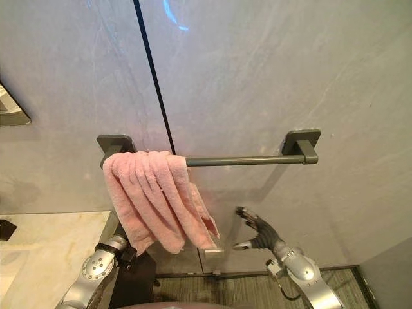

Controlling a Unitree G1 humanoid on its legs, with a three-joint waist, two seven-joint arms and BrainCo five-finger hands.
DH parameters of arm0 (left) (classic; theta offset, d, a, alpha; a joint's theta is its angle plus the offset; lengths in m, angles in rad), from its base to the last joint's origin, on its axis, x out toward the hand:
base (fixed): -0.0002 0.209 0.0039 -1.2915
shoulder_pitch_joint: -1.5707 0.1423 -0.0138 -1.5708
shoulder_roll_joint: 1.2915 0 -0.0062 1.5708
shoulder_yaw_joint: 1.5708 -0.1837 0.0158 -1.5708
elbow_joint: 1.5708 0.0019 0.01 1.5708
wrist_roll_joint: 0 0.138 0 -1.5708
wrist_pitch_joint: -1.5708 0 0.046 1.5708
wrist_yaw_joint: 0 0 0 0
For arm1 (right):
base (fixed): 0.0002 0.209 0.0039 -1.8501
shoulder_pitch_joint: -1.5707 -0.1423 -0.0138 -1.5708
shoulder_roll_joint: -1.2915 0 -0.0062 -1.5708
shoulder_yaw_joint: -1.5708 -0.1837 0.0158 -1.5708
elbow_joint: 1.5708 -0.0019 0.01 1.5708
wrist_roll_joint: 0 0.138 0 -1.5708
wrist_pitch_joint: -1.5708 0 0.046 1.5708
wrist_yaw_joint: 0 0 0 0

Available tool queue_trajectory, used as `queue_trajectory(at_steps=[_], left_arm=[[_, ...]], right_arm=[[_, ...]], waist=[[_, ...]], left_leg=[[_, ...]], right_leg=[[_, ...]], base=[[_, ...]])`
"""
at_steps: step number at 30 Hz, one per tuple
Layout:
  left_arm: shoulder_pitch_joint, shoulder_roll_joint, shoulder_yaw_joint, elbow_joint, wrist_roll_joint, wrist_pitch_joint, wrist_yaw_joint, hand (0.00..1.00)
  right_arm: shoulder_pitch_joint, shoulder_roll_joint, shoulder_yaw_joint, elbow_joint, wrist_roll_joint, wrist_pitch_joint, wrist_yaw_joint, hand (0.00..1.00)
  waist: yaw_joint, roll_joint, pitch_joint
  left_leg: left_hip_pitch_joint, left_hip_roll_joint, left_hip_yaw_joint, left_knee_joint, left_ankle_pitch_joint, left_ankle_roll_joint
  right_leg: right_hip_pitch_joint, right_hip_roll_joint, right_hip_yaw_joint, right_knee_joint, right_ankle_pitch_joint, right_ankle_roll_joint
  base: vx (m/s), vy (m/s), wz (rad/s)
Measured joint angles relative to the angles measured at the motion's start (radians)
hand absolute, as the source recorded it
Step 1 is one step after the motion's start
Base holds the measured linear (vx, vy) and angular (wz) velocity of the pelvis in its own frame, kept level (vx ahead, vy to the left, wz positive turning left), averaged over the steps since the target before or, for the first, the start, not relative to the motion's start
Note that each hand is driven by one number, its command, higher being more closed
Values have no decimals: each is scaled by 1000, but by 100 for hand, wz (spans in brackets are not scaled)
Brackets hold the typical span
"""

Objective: Organize washtable

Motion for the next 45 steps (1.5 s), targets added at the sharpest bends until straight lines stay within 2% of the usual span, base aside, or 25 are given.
queue_trajectory(at_steps=[3,6,8,13,16,17,20,25,32,36,42,45], left_arm=[[-4,1,-4,0,0,0,1,100],[-20,2,-5,0,0,0,15,100],[-34,2,-12,0,-1,0,21,100],[-37,-14,-33,0,-1,-2,34,100],[-37,-31,-42,1,-1,-2,41,100],[-37,-44,-42,1,-1,-2,43,100],[-37,-68,-43,4,-1,-2,51,100],[-37,-94,-38,5,-1,-2,63,100],[-34,-109,-2,5,-2,-2,62,100],[-29,-140,47,4,-1,-3,62,100],[9,-175,128,-3,-2,-6,65,100],[11,-184,148,-4,-3,-7,63,100]], right_arm=[[-43,-25,37,-8,68,0,34,0],[-101,-58,74,-52,109,-3,31,0],[-136,-49,79,-72,110,-29,23,0],[-215,51,138,-60,87,-62,-35,0],[-239,114,162,4,79,-71,-43,0],[-246,146,181,35,61,-72,-53,100],[-252,217,187,93,44,-71,-57,100],[-253,249,183,110,11,-70,-98,100],[-249,287,153,123,5,-68,-98,100],[-193,337,77,95,-38,-69,-97,100],[-72,400,-112,8,-68,-73,-103,100],[-37,417,-205,-16,-68,-80,-128,100]], waist=[[15,-4,0],[20,-4,0],[21,-4,-1],[32,-5,-1],[42,-8,-3],[44,-10,-5],[47,-10,-5],[44,-12,-6],[45,-15,-5],[48,-26,2],[42,-29,2],[39,-29,2]], left_leg=[[-1,0,2,5,-1,1],[-5,-1,2,7,-2,3],[-13,-1,2,12,-2,4],[-27,-1,-1,14,-2,5],[-33,-1,-7,14,-2,5],[-34,-2,-11,14,-1,5],[-37,-3,-20,14,0,6],[-45,-5,-36,12,6,8],[-55,-4,-43,-3,20,6],[-56,-7,-45,-4,22,8],[-52,-14,-36,-25,22,10],[-52,-15,-34,-36,25,9]], right_leg=[[1,1,1,3,1,-1],[2,0,1,1,3,0],[2,0,0,-4,8,0],[1,0,-1,-10,13,-1],[1,-1,-7,-12,13,-2],[2,-1,-10,-15,15,-3],[10,-2,-18,-23,19,-3],[15,-3,-31,-40,23,-4],[3,-1,-33,-42,26,-4],[0,-2,-35,-42,29,0],[-2,-9,-27,-66,31,6],[-2,-7,-4,-80,35,10]], base=[[0,0,0],[0,0,0],[0,0,0],[-28,2,1],[-14,-2,6],[-11,-7,8],[-16,-3,9],[-30,0,9],[-16,-5,3],[0,0,0],[-21,11,-2],[-6,8,-4]])
